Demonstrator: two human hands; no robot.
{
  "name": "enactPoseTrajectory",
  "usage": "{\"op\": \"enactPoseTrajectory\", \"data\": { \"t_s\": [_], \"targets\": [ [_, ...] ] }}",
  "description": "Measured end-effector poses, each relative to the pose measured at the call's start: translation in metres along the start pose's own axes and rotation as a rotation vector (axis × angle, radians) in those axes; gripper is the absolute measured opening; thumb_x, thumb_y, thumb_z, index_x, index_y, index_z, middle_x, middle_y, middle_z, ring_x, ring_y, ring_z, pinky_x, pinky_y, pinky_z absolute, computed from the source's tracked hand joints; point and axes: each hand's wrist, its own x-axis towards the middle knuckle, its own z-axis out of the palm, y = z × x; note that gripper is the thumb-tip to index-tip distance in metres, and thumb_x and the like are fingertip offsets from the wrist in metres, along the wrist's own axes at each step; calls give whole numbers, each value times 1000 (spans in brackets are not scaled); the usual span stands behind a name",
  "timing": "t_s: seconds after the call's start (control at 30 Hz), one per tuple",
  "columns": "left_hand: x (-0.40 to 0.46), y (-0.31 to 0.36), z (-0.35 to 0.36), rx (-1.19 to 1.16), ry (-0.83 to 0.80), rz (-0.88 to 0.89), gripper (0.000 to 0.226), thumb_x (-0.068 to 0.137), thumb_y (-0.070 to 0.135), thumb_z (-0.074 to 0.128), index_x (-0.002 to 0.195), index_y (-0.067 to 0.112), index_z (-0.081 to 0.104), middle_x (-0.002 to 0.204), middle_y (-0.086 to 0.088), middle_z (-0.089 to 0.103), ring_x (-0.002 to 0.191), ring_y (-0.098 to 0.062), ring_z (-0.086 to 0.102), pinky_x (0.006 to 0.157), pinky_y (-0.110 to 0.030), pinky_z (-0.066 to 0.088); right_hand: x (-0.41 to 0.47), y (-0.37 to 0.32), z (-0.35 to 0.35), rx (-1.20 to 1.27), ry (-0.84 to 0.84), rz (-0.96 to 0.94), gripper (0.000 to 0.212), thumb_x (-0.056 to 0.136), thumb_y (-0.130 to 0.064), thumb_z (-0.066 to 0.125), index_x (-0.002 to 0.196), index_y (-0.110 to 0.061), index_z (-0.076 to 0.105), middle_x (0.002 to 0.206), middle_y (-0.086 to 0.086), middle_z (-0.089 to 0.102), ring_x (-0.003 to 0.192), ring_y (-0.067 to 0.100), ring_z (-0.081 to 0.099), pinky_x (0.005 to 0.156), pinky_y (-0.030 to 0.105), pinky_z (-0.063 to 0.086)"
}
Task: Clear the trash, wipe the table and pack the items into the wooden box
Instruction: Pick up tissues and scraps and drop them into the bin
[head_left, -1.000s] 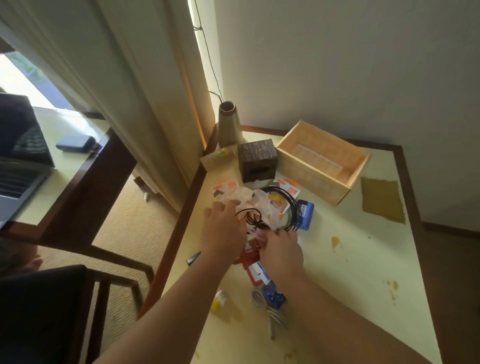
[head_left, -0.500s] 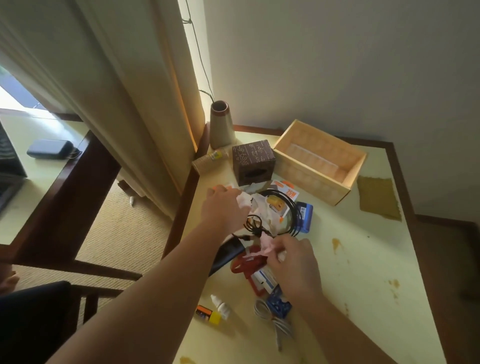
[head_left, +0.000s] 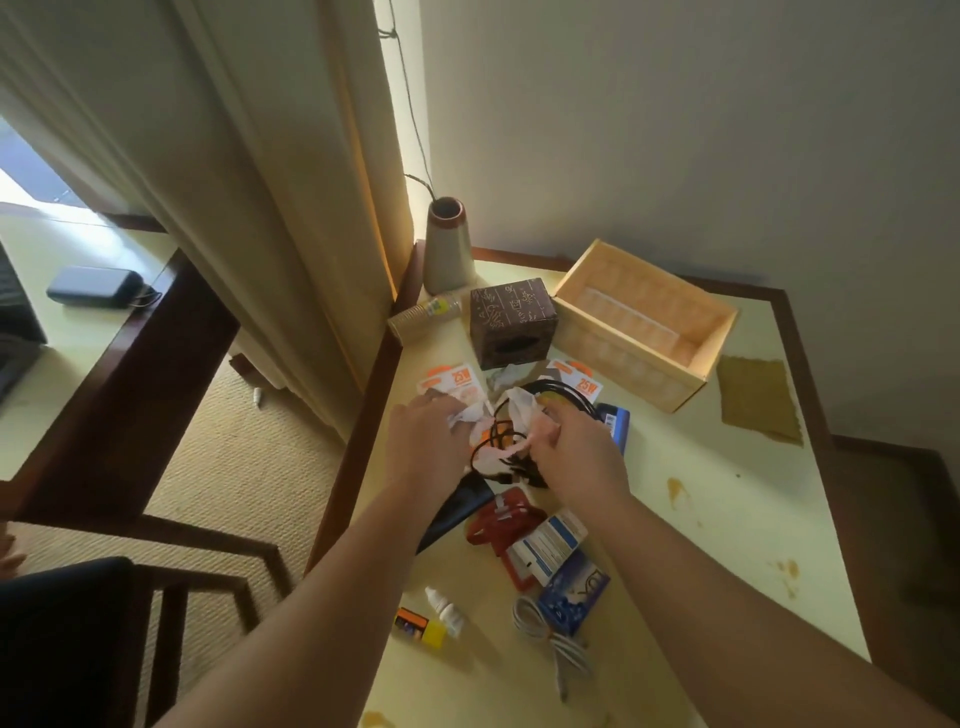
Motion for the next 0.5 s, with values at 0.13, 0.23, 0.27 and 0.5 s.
{"op": "enactPoseTrajectory", "data": {
  "t_s": [0.13,0.23,0.27,0.5],
  "targets": [
    [-47,-4,-30,-141,157,-102,20,98,25,69,117,25,76,106,4,71,94,-15,54,83,-33,42,8,3,12,-77,-68,39,24,107,-33,52,119,-26,71,103,1,70,97,23,67,79,40,61],
    [-89,-13,-47,-213,195,-176,20,96,27,71,115,30,75,99,12,66,95,-14,54,78,-32,44,4,5,12,-42,-33,60,19,103,-30,62,115,-24,75,101,-2,70,91,18,66,71,32,56],
    [-102,-18,-51,-241,192,-212,20,95,29,72,115,32,75,98,15,63,94,-11,52,76,-28,41,0,5,9,-28,-2,58,18,103,-29,62,114,-23,76,99,-4,68,88,16,64,68,30,52],
    [-191,-38,-80,-336,300,-310,20,90,31,71,108,26,78,93,18,65,90,-8,57,72,-35,48,-63,-18,-30,204,269,-91,21,103,-32,57,116,-26,73,99,-10,60,90,11,61,71,33,56]
  ]
}}
